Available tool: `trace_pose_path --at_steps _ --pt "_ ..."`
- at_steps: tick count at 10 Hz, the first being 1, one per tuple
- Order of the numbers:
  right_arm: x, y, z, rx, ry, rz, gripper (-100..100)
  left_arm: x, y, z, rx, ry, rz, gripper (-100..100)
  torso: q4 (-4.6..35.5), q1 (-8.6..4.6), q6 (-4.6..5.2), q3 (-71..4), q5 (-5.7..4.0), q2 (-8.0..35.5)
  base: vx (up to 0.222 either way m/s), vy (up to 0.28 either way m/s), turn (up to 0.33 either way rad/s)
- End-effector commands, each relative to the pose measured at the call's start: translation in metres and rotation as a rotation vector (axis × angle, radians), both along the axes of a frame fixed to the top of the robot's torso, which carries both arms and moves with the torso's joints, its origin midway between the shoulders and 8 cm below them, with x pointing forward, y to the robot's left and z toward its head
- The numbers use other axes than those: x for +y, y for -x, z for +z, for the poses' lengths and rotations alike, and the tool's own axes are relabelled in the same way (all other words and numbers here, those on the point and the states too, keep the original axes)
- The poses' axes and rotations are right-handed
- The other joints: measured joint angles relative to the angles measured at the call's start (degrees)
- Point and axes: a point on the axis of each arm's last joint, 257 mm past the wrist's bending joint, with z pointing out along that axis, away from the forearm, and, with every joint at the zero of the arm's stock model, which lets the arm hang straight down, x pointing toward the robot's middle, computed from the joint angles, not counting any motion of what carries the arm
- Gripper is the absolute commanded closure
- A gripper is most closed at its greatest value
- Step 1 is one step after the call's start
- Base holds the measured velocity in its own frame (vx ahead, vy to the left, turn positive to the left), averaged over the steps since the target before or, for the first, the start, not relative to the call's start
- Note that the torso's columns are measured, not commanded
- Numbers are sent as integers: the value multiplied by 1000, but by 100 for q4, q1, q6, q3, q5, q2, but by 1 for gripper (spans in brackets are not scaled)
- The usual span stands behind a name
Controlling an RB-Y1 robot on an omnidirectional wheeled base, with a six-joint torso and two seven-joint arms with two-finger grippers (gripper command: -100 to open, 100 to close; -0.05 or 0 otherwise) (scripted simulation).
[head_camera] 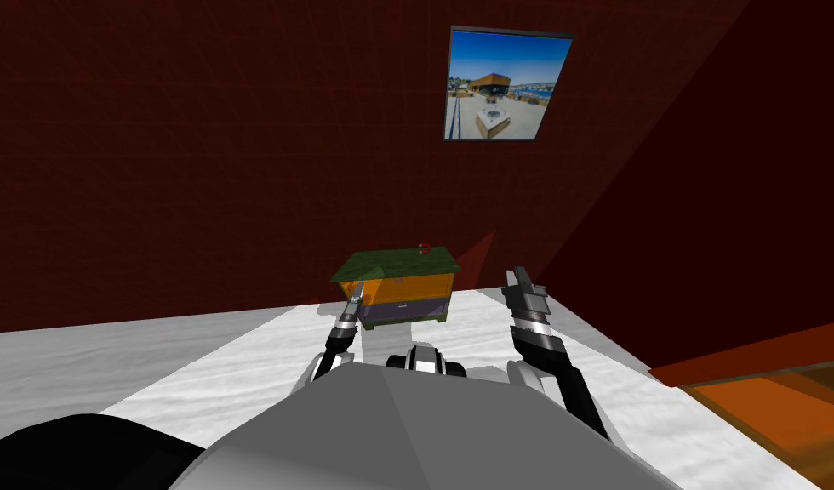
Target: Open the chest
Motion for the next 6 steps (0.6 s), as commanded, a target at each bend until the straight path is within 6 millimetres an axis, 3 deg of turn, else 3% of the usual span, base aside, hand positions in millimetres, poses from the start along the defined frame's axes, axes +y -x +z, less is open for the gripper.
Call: trace_pose_path --at_steps 1,6 --pt "0 0 0 0 0 0 0 3 2 -17 22 -6 6 -100 -2 -4 -1 -4 -1 -9 71 -35 10" --pt "0 0 0 0 0 0 0 11 9 -57 72 -17 19 -100 -1 8 -1 -1 2 -3 95 -35 11"
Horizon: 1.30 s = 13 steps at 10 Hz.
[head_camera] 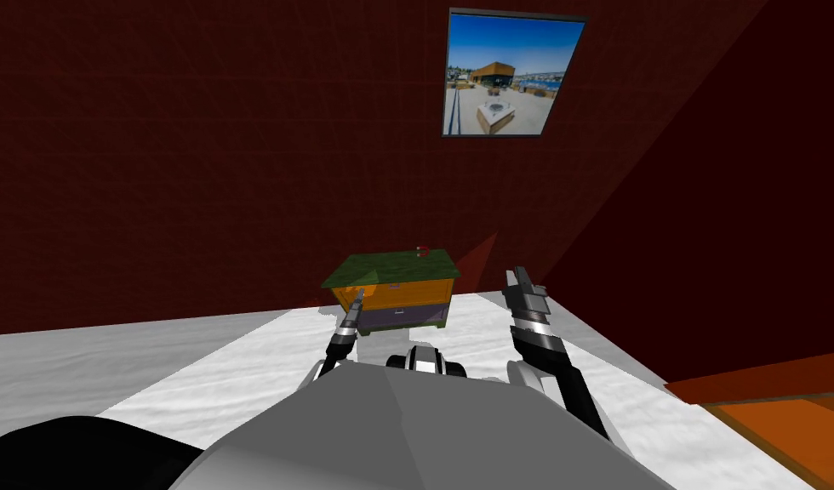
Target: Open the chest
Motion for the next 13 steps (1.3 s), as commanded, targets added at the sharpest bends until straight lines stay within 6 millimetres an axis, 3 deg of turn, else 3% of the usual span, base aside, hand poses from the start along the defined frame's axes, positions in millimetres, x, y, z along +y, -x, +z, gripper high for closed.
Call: trace_pose_path --at_steps 1,13 --pt "0 0 0 0 0 0 0 4 6 -20 25 -4 7 -100 2 -1 0 4 0 7 72 -19 12" --pt "0 0 0 0 0 0 0 3 31 -95 127 20 35 -100 1 -10 0 3 -3 3 76 -31 10"
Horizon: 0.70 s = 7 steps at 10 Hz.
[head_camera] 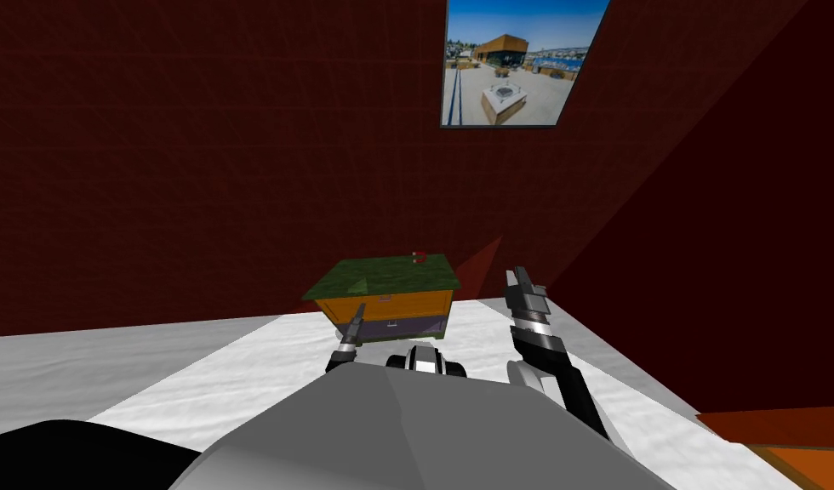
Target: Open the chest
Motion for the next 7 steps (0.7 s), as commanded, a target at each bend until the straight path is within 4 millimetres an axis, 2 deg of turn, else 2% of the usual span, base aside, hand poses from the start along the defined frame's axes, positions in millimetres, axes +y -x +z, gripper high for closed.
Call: trace_pose_path --at_steps 1,4,5,7 --pt "0 0 0 0 0 0 0 -4 7 -15 20 11 6 -100 -3 -1 0 -7 -1 -11 63 -23 5" --pt "0 0 0 0 0 0 0 -16 18 -39 53 45 18 -100 -5 1 0 -12 0 -18 94 -27 11" --pt "0 0 0 0 0 0 0 -29 24 -53 69 79 26 -100 -5 -5 0 -9 -1 -14 123 -46 18" --pt "0 0 0 0 0 0 0 -46 28 -63 79 122 34 -100 -4 1 0 -9 -1 -13 108 -40 10"
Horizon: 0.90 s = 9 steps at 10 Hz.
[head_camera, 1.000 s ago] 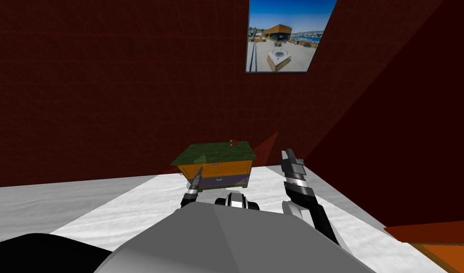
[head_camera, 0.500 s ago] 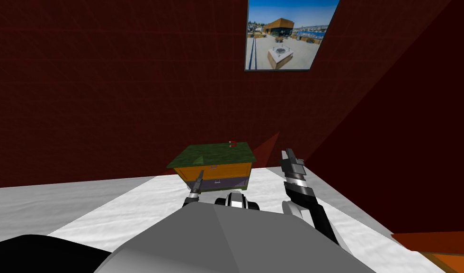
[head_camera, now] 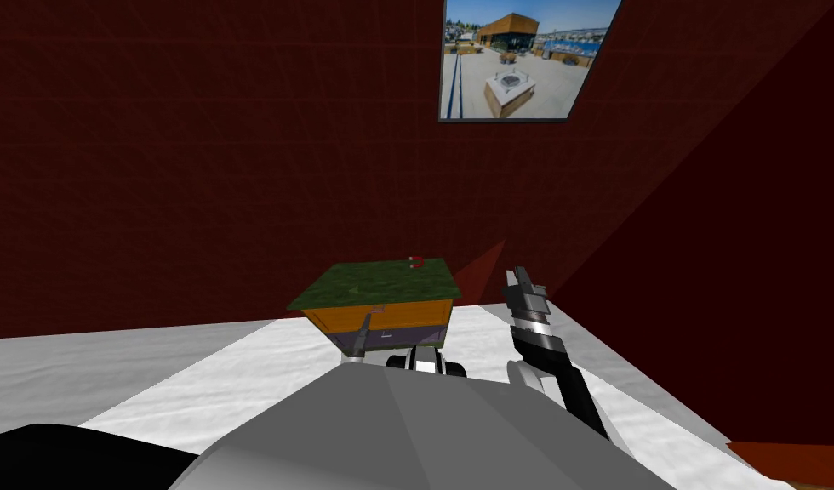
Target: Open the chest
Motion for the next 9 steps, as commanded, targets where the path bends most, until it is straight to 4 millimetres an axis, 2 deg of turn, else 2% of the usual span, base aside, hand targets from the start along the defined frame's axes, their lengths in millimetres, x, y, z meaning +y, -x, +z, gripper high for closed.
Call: trace_pose_path --at_steps 1,2,3,8,9 --pt "0 0 0 0 0 0 0 -24 5 -11 10 60 12 -100 4 2 1 8 1 14 46 -29 4" --pt "0 0 0 0 0 0 0 -32 5 -13 12 80 16 -100 7 6 0 16 1 25 25 -14 4" --pt "0 0 0 0 0 0 0 -27 4 -12 10 67 13 -100 7 9 0 16 3 24 10 -7 0" --pt "0 0 0 0 0 0 0 -18 -31 -1 10 67 7 -100 1 0 0 2 0 3 -7 -17 12" --pt "0 0 0 0 0 0 0 -18 -25 -2 8 67 8 -100 1 0 0 3 1 4 -3 -10 1"
